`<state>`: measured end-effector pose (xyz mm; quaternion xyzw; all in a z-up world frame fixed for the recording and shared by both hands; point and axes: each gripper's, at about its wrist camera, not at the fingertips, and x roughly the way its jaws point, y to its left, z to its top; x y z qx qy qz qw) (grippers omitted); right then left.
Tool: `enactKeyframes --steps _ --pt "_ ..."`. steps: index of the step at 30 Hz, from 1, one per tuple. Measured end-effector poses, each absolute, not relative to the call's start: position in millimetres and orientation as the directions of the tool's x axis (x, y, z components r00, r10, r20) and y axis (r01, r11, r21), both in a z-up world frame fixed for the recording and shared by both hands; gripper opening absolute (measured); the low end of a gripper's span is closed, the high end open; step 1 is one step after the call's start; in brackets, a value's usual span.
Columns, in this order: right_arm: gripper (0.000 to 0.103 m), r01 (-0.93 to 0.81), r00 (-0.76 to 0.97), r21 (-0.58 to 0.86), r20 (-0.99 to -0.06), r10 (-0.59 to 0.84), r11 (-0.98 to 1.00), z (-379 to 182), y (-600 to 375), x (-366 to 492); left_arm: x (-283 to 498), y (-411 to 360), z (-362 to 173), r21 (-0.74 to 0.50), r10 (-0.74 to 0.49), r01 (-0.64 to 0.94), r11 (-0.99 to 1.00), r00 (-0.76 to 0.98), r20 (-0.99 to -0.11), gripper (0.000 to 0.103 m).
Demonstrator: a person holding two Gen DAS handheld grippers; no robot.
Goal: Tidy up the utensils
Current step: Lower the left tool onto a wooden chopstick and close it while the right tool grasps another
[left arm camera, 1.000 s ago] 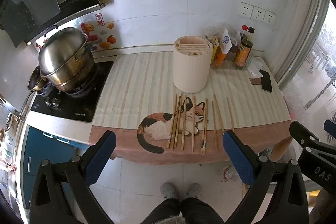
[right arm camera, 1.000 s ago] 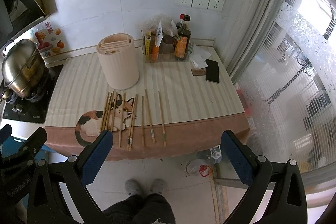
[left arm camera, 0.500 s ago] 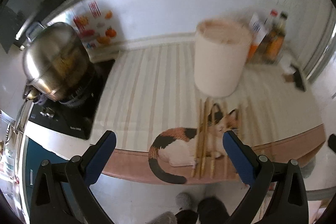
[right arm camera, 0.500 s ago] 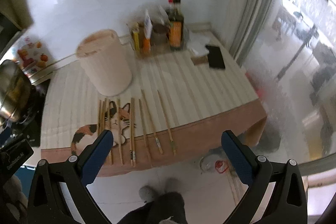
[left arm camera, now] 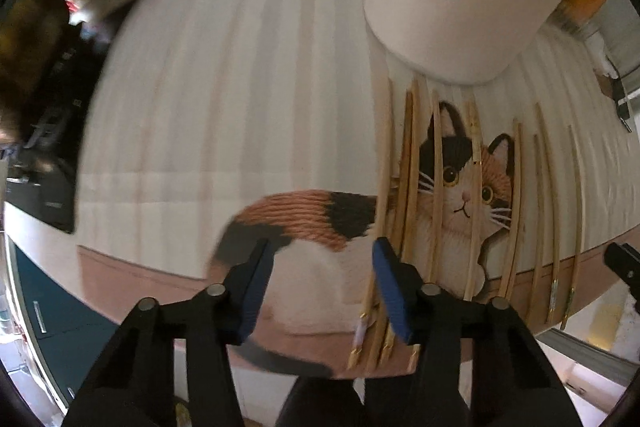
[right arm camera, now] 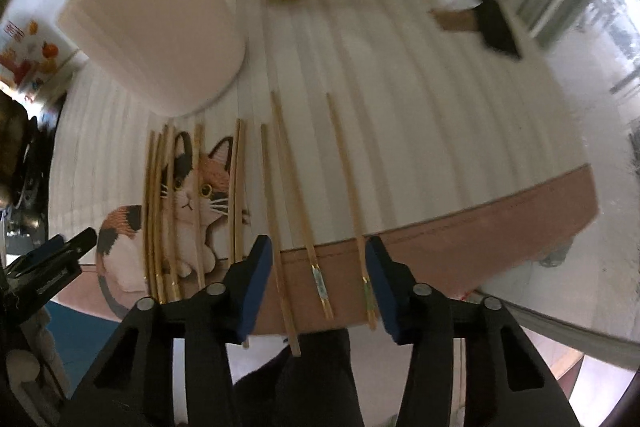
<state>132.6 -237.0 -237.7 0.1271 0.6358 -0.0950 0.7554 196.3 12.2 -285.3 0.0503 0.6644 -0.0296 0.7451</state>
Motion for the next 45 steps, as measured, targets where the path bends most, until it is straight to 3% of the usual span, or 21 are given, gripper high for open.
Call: enactKeyframes --steps 9,12,16,21,25,27,32,45 --pt "0.05 0.248 0.057 0.083 -0.996 0.071 0.965 -293 -243 178 215 -4 -322 0.039 0.035 0.141 0.989 0.034 -0.999 0.045" --pt "0.05 0.226 0.036 0.081 -0.997 0.074 0.971 -303 -241 188 217 -10 -329 0.04 0.034 0.153 0.987 0.043 -0.999 0.036" --pt "0.05 0.207 0.019 0.081 -0.997 0.078 0.975 -311 -239 196 213 -11 -329 0.0 -0.008 0.146 0.989 0.053 -0.999 0.005" --pt "0.05 0.203 0.001 0.078 -0.997 0.08 0.976 -322 -239 204 210 12 -328 0.014 0.011 0.05 0.999 0.052 -0.999 0.005" --pt "0.047 0.202 0.001 0.072 -0.997 0.074 0.977 -332 -236 215 204 46 -332 -0.055 -0.054 -0.053 0.997 0.015 -0.998 0.005" --pt "0.04 0.194 -0.003 0.063 -0.998 0.065 0.979 -340 -230 217 202 57 -334 -0.086 -0.085 -0.061 0.994 0.01 -0.996 0.005" --pt "0.007 0.146 -0.005 -0.025 -1.0 -0.024 0.989 -356 -209 221 203 77 -336 -0.099 -0.099 -0.024 0.995 0.002 -0.995 0.007" --pt "0.008 0.211 -0.102 0.034 -0.993 0.056 0.977 -364 -210 189 236 32 -366 -0.025 -0.024 0.033 0.999 -0.011 -1.0 0.009"
